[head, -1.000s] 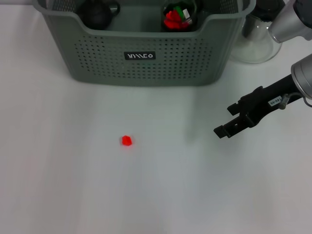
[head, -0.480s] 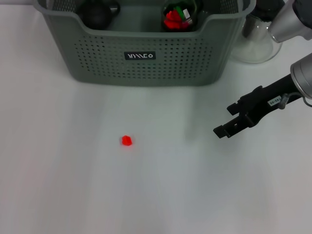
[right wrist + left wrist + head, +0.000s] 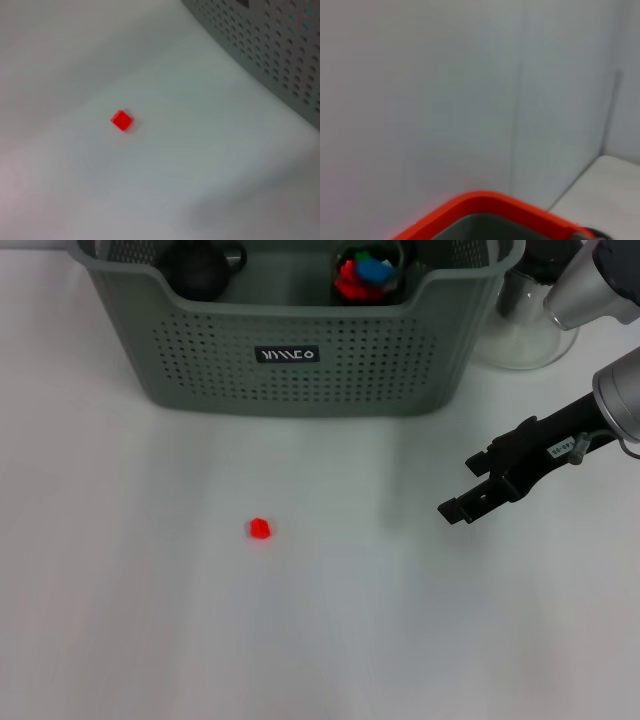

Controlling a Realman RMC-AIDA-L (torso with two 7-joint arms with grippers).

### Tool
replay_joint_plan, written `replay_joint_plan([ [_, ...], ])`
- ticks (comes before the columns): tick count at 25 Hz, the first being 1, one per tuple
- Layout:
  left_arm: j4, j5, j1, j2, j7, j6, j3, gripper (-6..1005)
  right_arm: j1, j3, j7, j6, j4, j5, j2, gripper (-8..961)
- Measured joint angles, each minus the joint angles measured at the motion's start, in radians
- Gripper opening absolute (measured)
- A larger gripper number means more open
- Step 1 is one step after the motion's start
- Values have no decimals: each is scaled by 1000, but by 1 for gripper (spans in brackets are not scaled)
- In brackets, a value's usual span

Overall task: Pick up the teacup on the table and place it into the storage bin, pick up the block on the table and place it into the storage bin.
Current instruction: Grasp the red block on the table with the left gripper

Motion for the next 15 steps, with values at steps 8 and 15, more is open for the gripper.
replay_joint_plan([
  [8,467,-165,204,7,95,615,-14,835,-3,6,2,-2,-2,0,-2,942],
  [15,671,-34,331,-43,77,967,-2,827,-2,6,7,-1,2,1,-5,944],
])
